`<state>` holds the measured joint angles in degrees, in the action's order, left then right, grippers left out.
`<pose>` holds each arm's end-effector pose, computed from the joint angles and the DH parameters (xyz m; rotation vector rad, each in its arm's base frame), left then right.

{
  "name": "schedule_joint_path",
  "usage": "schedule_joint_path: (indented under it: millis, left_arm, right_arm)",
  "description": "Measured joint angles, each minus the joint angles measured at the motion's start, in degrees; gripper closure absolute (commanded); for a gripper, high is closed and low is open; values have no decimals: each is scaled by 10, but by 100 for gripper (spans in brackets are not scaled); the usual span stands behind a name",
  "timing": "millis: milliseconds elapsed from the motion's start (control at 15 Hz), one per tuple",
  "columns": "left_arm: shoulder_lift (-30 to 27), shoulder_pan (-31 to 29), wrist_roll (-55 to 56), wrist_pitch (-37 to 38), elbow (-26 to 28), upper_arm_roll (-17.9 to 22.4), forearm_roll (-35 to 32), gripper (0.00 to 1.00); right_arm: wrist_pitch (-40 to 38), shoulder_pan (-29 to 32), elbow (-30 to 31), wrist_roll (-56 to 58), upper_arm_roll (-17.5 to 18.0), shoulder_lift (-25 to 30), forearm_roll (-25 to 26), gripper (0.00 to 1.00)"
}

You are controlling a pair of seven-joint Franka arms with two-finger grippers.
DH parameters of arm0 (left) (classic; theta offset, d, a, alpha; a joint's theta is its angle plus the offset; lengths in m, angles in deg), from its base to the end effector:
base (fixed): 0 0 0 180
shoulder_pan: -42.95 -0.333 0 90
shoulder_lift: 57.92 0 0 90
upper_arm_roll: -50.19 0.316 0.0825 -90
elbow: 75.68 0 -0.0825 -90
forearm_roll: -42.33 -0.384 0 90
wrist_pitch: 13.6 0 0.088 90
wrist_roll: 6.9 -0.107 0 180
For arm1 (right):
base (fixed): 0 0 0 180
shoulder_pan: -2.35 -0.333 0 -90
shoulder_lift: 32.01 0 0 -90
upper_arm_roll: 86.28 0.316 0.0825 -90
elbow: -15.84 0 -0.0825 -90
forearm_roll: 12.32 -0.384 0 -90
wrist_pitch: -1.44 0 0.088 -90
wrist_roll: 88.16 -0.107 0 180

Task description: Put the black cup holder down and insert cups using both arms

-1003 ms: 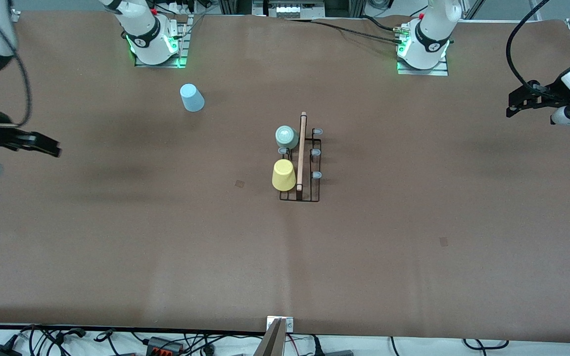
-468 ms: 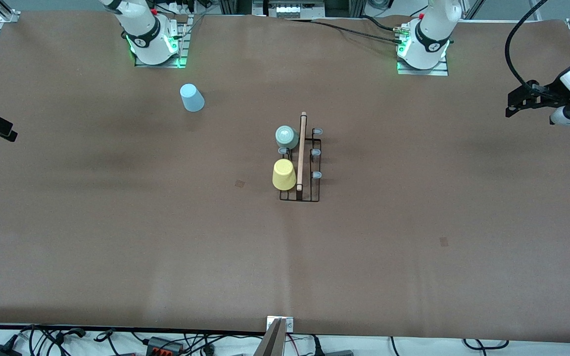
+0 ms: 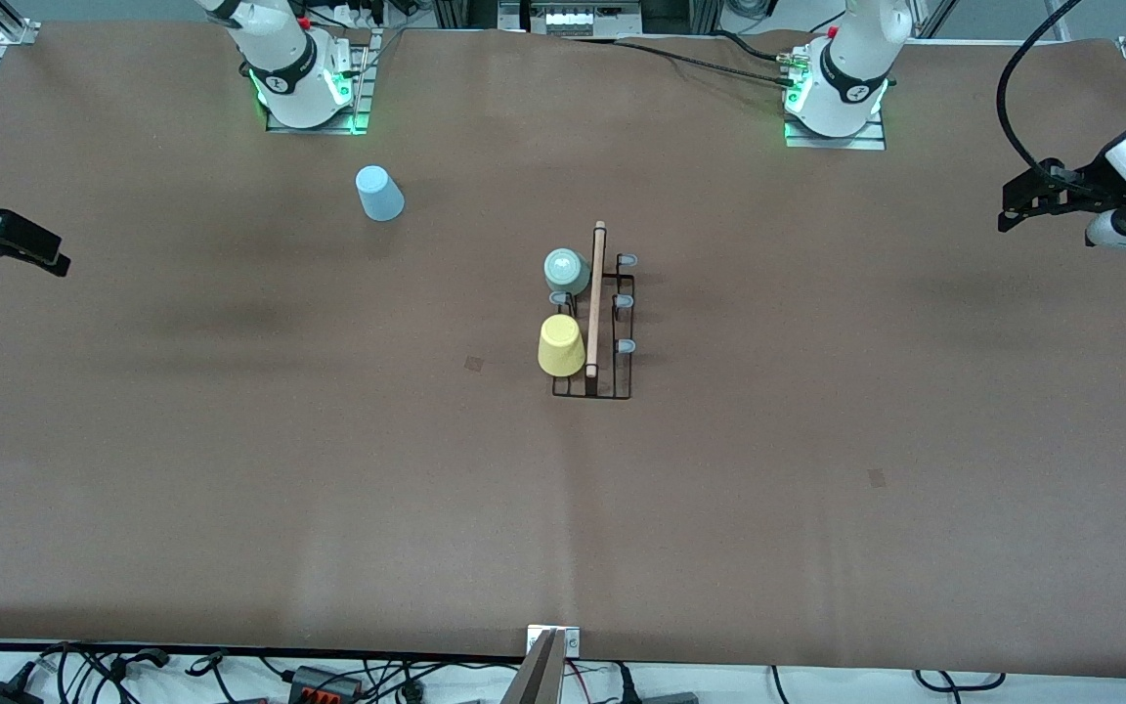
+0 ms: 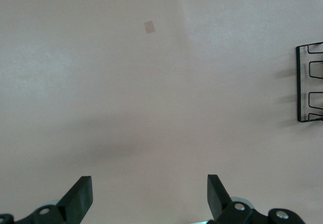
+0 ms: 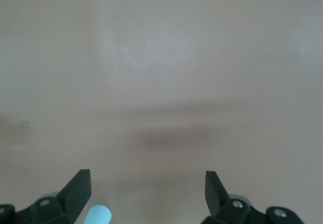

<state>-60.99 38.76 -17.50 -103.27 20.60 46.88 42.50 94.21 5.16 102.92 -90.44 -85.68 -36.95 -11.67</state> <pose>0.5347 0.0071 0.6016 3.1228 -0.2651 -0.0965 0.5850 -0.0240 0.6038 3.1287 -0.1220 0.0205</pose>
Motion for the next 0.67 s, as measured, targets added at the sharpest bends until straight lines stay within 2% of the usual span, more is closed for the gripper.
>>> schedule_joint_path:
  millis: [669]
  left_arm:
    - [0,0,0,0,0,-1,0,0]
  right_arm:
    - [-8,9,1,-28,30,-1,-1,0]
